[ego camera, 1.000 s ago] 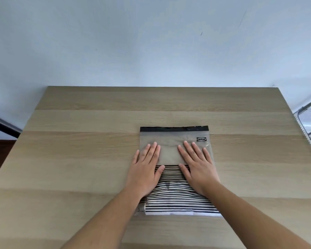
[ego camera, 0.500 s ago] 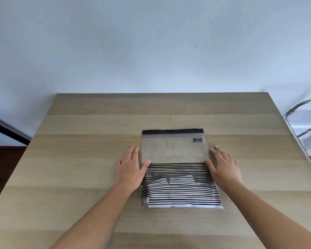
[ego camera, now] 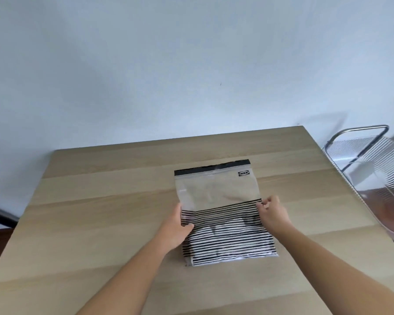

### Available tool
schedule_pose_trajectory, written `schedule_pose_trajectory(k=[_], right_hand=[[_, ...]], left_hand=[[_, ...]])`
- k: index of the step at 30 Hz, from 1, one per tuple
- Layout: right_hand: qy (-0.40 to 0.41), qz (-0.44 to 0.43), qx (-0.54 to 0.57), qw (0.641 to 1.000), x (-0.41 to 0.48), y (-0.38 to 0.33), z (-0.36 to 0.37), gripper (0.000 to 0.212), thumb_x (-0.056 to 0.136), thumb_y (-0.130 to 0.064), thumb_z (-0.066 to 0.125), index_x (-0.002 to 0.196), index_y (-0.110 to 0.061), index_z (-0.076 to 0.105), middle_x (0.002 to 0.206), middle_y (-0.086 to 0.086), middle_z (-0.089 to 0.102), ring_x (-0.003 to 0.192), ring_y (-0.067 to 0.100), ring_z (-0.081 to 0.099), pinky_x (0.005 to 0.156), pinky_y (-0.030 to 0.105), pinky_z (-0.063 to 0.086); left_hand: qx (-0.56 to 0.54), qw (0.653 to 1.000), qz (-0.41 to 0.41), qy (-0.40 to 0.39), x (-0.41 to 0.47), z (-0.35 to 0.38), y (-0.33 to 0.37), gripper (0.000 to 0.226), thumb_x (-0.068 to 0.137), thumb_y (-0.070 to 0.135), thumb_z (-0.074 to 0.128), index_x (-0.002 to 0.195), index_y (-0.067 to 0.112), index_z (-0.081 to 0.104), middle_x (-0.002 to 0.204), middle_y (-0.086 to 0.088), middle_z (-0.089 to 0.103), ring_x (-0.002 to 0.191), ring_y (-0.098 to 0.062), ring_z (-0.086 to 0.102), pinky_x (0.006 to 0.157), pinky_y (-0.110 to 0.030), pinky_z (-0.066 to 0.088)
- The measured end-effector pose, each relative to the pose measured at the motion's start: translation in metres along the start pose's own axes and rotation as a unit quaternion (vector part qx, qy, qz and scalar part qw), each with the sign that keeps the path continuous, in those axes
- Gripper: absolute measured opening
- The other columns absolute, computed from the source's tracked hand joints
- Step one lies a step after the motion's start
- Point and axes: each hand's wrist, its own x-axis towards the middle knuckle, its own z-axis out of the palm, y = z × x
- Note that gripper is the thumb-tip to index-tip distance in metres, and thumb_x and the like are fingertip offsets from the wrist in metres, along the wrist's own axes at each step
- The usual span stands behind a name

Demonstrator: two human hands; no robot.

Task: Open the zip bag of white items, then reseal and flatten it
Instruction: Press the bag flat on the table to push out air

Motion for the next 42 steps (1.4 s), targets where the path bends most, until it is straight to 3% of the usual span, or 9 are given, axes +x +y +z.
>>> schedule_pose_trajectory(k=[3, 5, 7, 9, 15, 23, 30, 35, 42], right_hand=[[-0.087, 0.022, 0.085, 0.992, -0.005, -0.004, -0.019, 0.039, 0.092, -0.015, 0.057, 0.126, -0.018, 0.039, 0.099, 0.011, 0.061, 0.078, 0.021, 0.061, 0.06, 0.029, 0.048], [-0.13, -0.019, 0.07, 0.989, -0.007, -0.006, -0.033, 0.054, 0.088, -0.003, 0.059, 0.132, -0.028, 0.04, 0.124, 0.015, 0.057, 0.104, 0.027, 0.062, 0.076, 0.031, 0.052], [-0.146, -0.049, 0.054, 0.987, -0.005, -0.009, -0.047, 0.054, 0.084, 0.005, 0.059, 0.127, -0.028, 0.051, 0.138, 0.011, 0.049, 0.116, 0.027, 0.056, 0.088, 0.034, 0.05], [-0.154, -0.049, 0.073, 0.984, 0.001, -0.01, -0.066, 0.053, 0.08, 0.006, 0.063, 0.123, -0.024, 0.058, 0.134, 0.009, 0.054, 0.104, 0.024, 0.061, 0.093, 0.037, 0.052], [-0.122, -0.083, 0.038, 0.988, 0.04, 0.015, -0.16, 0.092, 0.069, -0.007, 0.081, 0.145, -0.026, 0.034, 0.149, 0.0, 0.039, 0.135, 0.02, 0.037, 0.115, 0.036, 0.027], [-0.077, -0.046, -0.047, 0.995, 0.119, 0.111, -0.301, 0.105, 0.066, -0.012, 0.084, 0.148, -0.03, 0.022, 0.154, 0.006, 0.032, 0.139, 0.027, 0.031, 0.113, 0.033, 0.022], [-0.025, -0.008, -0.099, 0.995, 0.195, 0.193, -0.405, 0.106, 0.068, -0.007, 0.081, 0.147, -0.039, 0.019, 0.141, 0.018, 0.048, 0.122, 0.031, 0.051, 0.102, 0.034, 0.041], [-0.037, 0.012, -0.16, 0.986, 0.237, 0.227, -0.41, 0.106, 0.069, -0.006, 0.078, 0.148, -0.037, 0.015, 0.144, 0.014, 0.046, 0.118, 0.029, 0.055, 0.096, 0.032, 0.044], [-0.071, 0.0, -0.259, 0.963, 0.258, 0.274, -0.365, 0.102, 0.071, -0.007, 0.075, 0.149, -0.03, 0.012, 0.158, -0.001, 0.023, 0.126, 0.027, 0.05, 0.098, 0.037, 0.048]], left_hand=[[-0.009, 0.998, 0.017, -0.065, 0.003, -0.007, 0.009, 0.104, 0.085, 0.015, 0.064, 0.143, 0.037, -0.019, 0.156, 0.001, 0.023, 0.129, -0.017, 0.043, 0.098, -0.022, 0.033], [0.017, 0.996, 0.057, -0.067, 0.007, -0.009, 0.022, 0.115, 0.083, 0.01, 0.066, 0.134, 0.048, -0.03, 0.155, 0.002, 0.025, 0.109, -0.016, 0.058, 0.084, -0.02, 0.043], [0.036, 0.993, 0.087, -0.07, 0.011, -0.008, 0.039, 0.114, 0.081, 0.006, 0.067, 0.133, 0.054, -0.023, 0.155, 0.001, 0.024, 0.111, -0.013, 0.057, 0.084, -0.02, 0.046], [0.057, 0.99, 0.104, -0.077, 0.012, -0.003, 0.063, 0.104, 0.082, 0.007, 0.066, 0.14, 0.05, -0.008, 0.156, 0.002, 0.022, 0.12, -0.013, 0.05, 0.091, -0.021, 0.042], [0.113, 0.98, 0.154, -0.054, 0.027, 0.036, 0.16, 0.094, 0.079, 0.021, 0.071, 0.147, 0.038, 0.009, 0.153, -0.002, 0.031, 0.135, -0.024, 0.037, 0.107, -0.032, 0.033], [0.162, 0.95, 0.262, -0.048, 0.067, 0.174, 0.308, 0.103, 0.071, 0.017, 0.074, 0.149, 0.024, 0.008, 0.158, 0.004, 0.013, 0.143, -0.01, 0.016, 0.107, -0.017, 0.012], [0.141, 0.956, 0.248, -0.072, 0.103, 0.305, 0.387, 0.111, 0.069, 0.011, 0.077, 0.149, 0.022, 0.001, 0.159, 0.009, 0.002, 0.142, -0.016, 0.022, 0.112, -0.027, 0.028], [0.145, 0.961, 0.217, -0.088, 0.129, 0.366, 0.392, 0.108, 0.075, 0.007, 0.073, 0.148, 0.018, -0.006, 0.159, 0.007, -0.006, 0.144, -0.008, 0.003, 0.104, -0.014, 0.01], [0.208, 0.96, 0.126, -0.141, 0.149, 0.403, 0.388, 0.093, 0.081, 0.006, 0.066, 0.148, 0.006, 0.002, 0.159, -0.008, -0.001, 0.145, -0.021, 0.009, 0.113, -0.025, 0.016]])
